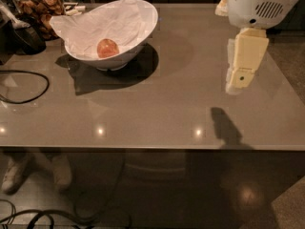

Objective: Pick apple from white bowl

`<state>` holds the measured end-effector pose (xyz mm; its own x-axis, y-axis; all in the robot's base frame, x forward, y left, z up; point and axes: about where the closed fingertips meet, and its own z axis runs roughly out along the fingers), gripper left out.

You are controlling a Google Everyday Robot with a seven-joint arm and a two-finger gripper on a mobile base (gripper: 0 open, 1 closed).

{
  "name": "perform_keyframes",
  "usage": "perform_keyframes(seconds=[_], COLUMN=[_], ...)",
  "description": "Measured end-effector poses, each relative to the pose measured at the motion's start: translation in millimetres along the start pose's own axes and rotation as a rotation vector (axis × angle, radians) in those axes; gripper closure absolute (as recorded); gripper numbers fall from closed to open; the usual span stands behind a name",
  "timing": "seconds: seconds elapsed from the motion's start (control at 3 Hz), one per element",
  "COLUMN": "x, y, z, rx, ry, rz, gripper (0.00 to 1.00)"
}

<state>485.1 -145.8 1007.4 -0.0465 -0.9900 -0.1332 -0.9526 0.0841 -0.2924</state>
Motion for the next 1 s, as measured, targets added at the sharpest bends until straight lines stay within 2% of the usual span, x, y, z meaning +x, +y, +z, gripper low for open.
perform_keyframes(seconds=[0.33, 0.67, 1.0], x=[-20.9, -63.8, -79.0], y=[-25.1, -85.3, -94.4], z=[-1.1, 1.3, -7.7], rx=[0.035, 0.022, 0.051], ry=[-0.097, -0.157, -0.188], rz=[0.022, 0.057, 0.040], gripper=[0.00, 0.00, 0.00])
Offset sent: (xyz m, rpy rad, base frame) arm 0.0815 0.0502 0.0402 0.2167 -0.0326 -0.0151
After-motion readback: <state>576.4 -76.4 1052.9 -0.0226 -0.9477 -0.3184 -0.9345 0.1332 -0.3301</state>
